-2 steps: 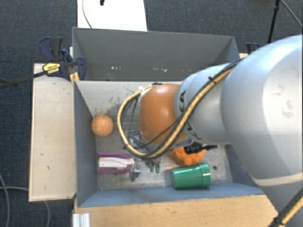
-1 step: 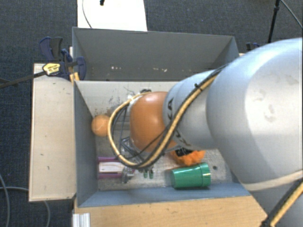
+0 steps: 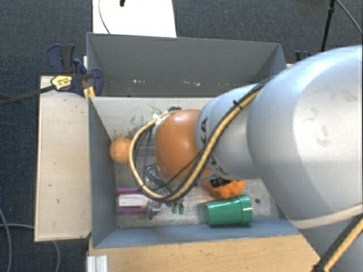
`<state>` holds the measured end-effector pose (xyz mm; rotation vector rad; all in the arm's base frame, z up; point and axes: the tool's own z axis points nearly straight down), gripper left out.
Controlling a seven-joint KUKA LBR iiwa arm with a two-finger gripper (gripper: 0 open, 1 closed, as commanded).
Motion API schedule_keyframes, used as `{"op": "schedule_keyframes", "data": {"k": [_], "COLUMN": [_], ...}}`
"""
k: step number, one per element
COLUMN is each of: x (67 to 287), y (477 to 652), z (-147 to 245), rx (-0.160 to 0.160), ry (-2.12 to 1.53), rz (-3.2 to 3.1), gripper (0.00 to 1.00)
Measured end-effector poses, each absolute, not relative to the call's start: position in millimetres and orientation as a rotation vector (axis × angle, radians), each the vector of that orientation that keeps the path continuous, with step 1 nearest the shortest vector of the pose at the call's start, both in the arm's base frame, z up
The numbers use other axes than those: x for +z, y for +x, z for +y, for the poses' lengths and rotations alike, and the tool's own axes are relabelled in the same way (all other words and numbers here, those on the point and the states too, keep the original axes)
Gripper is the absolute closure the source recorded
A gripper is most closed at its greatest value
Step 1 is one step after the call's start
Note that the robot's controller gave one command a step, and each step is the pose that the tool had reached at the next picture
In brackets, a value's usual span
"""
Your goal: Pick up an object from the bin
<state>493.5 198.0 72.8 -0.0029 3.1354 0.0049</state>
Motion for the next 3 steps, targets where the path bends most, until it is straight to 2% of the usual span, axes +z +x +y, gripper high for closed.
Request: {"op": "schedule_keyframes", "data": {"k": [1,3], "x": [108.2,188.9], "y": [485.1,486.0], "z": [194.4,188.3], "rx": [-0.002,-0.004], "ry": [0.018,0.057], "rz": [3.147,3.149], "gripper": [1.0,1.0]}}
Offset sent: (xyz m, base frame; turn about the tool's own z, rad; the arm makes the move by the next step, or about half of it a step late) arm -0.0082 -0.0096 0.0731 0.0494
